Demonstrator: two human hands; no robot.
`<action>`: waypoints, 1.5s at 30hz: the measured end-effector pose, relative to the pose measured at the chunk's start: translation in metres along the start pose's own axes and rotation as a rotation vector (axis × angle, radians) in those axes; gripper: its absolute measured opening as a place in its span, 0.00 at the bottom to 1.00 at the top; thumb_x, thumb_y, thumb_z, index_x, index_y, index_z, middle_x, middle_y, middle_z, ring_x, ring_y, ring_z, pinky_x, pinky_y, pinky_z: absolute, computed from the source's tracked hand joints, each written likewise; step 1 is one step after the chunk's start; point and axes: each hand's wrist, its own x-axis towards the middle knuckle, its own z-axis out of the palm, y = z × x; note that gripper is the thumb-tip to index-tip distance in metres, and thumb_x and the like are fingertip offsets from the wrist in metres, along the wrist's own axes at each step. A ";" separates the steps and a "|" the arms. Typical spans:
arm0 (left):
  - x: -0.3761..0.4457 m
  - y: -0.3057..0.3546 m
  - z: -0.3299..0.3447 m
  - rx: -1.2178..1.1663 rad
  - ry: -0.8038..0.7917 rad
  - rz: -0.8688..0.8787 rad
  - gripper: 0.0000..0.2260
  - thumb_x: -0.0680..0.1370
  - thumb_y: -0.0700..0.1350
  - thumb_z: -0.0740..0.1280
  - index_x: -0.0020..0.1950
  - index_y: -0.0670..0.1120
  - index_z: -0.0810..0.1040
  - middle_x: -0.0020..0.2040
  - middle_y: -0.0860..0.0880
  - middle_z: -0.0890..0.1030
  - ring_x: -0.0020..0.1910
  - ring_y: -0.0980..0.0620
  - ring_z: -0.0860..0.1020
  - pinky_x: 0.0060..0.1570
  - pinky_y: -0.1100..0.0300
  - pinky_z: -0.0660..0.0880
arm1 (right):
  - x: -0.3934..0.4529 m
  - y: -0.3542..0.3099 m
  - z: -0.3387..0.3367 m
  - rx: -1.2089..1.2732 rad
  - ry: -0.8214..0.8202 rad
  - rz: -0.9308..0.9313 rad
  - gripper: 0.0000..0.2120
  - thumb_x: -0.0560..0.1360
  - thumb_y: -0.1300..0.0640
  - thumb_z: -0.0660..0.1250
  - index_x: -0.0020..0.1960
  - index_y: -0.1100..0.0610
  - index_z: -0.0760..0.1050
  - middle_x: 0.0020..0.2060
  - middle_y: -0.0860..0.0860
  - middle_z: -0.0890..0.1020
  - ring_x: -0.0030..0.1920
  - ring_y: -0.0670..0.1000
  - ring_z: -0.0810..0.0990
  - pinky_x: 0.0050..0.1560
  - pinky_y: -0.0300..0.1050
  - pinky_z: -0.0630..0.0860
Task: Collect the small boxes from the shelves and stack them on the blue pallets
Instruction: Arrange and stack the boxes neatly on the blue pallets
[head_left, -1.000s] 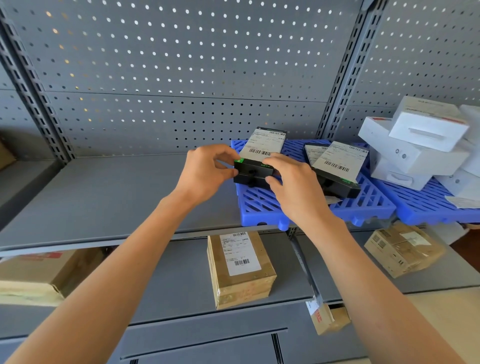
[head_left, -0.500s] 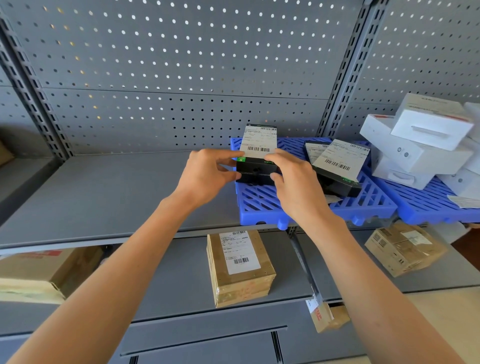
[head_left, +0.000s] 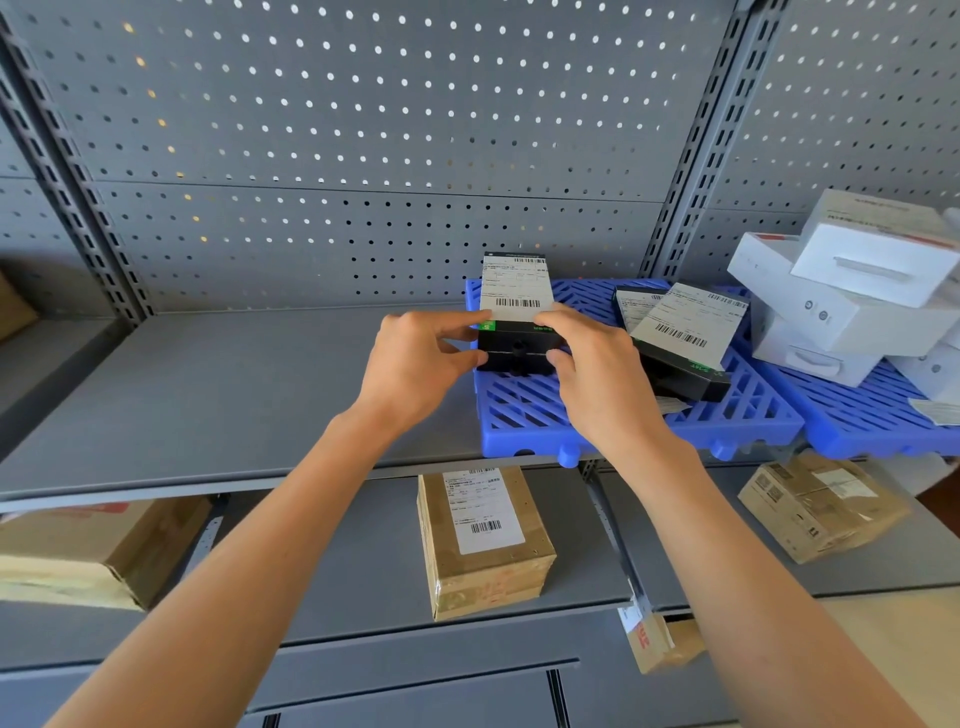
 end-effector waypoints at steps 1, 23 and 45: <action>0.000 -0.001 0.000 0.000 0.001 0.002 0.20 0.73 0.41 0.77 0.62 0.58 0.82 0.46 0.61 0.85 0.41 0.62 0.83 0.54 0.51 0.81 | 0.000 0.000 0.000 0.001 0.001 -0.003 0.20 0.77 0.71 0.65 0.67 0.57 0.76 0.57 0.50 0.82 0.45 0.42 0.76 0.41 0.18 0.64; -0.034 0.014 0.010 0.041 0.111 -0.001 0.20 0.75 0.43 0.76 0.64 0.59 0.81 0.48 0.57 0.86 0.43 0.61 0.84 0.53 0.51 0.81 | -0.014 0.002 -0.007 0.018 0.021 -0.090 0.20 0.77 0.71 0.65 0.67 0.58 0.76 0.63 0.48 0.79 0.51 0.50 0.81 0.52 0.41 0.78; -0.053 0.034 0.000 0.515 0.063 0.094 0.26 0.77 0.55 0.70 0.75 0.59 0.69 0.63 0.53 0.81 0.59 0.45 0.79 0.53 0.47 0.79 | -0.029 -0.006 -0.021 -0.173 -0.005 -0.120 0.21 0.78 0.62 0.68 0.70 0.55 0.74 0.66 0.48 0.78 0.59 0.57 0.79 0.50 0.53 0.78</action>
